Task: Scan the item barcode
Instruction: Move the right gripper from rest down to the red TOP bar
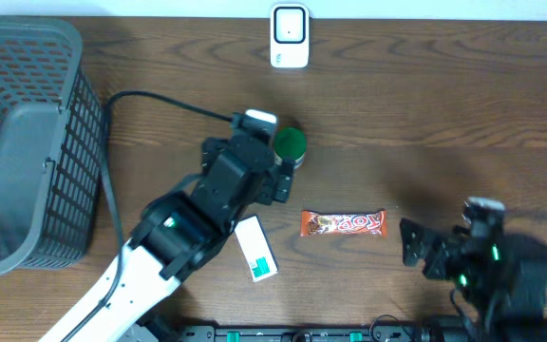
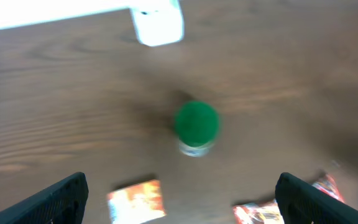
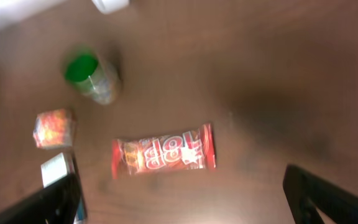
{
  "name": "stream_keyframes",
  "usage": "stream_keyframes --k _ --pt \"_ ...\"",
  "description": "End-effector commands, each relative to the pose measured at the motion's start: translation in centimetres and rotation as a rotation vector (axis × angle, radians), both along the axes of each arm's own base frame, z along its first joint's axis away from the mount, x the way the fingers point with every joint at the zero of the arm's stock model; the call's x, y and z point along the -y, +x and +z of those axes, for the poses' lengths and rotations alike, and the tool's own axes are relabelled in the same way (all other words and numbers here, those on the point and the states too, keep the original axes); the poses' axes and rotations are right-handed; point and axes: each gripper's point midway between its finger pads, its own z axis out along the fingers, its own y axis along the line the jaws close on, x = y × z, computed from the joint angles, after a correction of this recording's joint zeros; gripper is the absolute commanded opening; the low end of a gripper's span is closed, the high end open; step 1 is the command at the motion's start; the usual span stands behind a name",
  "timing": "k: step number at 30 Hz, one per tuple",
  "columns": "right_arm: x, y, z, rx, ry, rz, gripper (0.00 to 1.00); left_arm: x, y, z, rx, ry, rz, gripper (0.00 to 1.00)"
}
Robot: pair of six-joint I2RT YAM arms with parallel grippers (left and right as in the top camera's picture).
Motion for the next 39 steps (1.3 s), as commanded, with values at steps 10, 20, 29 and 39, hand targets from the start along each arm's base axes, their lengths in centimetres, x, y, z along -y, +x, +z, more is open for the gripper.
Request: stream_keyframes --k 10,20,29,39 --pt "-8.6 5.7 -0.2 -0.164 0.203 0.761 0.99 -3.9 -0.1 0.4 0.029 0.093 0.157 0.97" --pt "-8.9 14.3 5.2 0.272 -0.017 0.899 0.99 -4.7 0.2 0.7 0.047 0.088 0.220 0.96" --pt "-8.1 22.8 16.1 0.880 -0.337 0.798 0.99 -5.1 -0.3 0.1 0.021 0.104 0.228 0.97" --pt "-7.3 18.0 3.8 0.471 -0.615 1.146 0.99 -6.3 -0.4 0.0 0.026 0.156 0.265 0.97"
